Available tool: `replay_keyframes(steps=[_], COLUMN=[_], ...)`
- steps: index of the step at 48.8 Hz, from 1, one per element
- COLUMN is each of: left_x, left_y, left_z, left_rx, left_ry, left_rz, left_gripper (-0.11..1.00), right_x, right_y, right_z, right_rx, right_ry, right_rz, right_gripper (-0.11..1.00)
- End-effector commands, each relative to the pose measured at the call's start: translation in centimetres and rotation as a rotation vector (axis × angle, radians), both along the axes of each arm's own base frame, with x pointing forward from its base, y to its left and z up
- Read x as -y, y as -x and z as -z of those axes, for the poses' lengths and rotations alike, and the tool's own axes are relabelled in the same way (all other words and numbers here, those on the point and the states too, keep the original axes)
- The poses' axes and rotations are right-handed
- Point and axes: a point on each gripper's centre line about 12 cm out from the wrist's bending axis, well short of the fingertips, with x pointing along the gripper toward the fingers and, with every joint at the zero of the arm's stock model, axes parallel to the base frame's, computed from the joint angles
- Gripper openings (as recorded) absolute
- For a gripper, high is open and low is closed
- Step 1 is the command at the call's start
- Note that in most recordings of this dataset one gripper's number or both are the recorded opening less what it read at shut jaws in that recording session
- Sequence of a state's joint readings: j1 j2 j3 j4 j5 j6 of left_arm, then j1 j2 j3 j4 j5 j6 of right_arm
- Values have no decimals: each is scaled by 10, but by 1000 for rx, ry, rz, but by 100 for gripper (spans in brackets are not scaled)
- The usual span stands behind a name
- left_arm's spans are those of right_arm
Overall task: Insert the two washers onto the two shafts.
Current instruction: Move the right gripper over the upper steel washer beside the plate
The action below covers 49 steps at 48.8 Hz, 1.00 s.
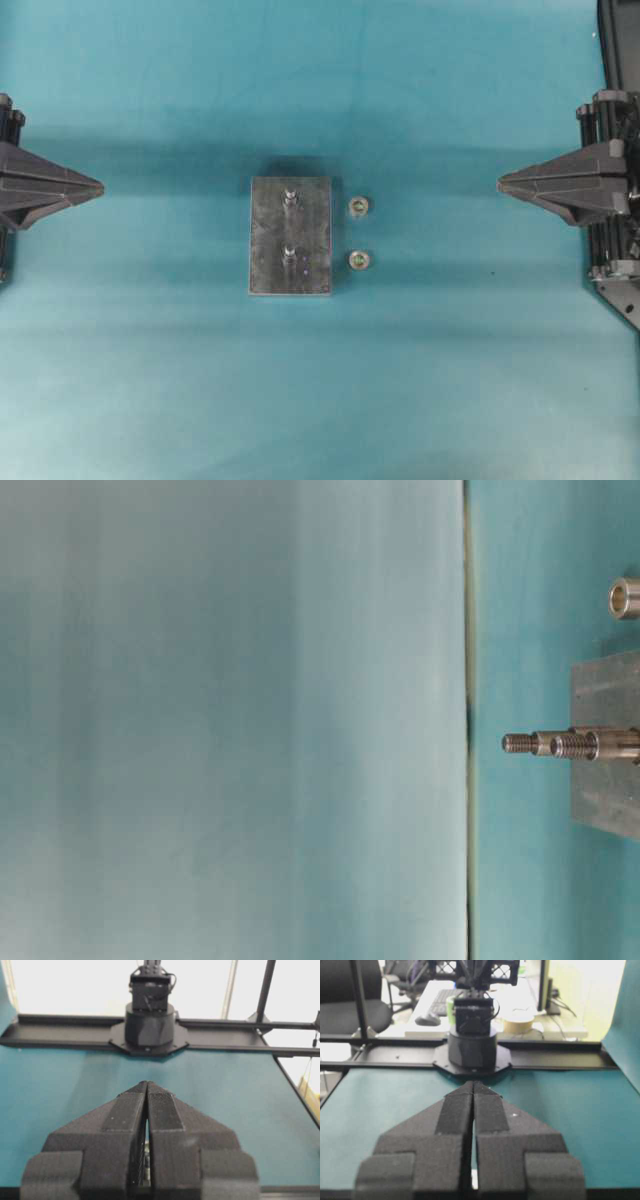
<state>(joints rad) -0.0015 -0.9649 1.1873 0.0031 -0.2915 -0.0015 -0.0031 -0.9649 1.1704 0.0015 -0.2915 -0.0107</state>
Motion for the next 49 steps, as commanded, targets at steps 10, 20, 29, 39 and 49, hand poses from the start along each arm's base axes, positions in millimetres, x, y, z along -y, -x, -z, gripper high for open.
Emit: replay_keyframes(steps=[10,20,29,39,49], left_x=[-1,-2,-4,-9,-10], left_y=[0,-1,-8,-16,-19], left_z=[0,2,15,32,42], left_rx=[-110,-239,-366,-446,-513], left_ry=[17,30,33,37,39], left_rz=[-2,-12,-25,-48,-51], left_gripper=[0,0,0,0,0], right_x=[21,37,41,51,58], right_y=[4,-7,-34,-73,-105], right_z=[1,11,28,54,84], right_rx=[-47,-359,-655,-850,-1041], right_ry=[-223,-264,-292,-299,-314], right_rz=[105,184,186,198,196], right_gripper=[1,1,1,1,1])
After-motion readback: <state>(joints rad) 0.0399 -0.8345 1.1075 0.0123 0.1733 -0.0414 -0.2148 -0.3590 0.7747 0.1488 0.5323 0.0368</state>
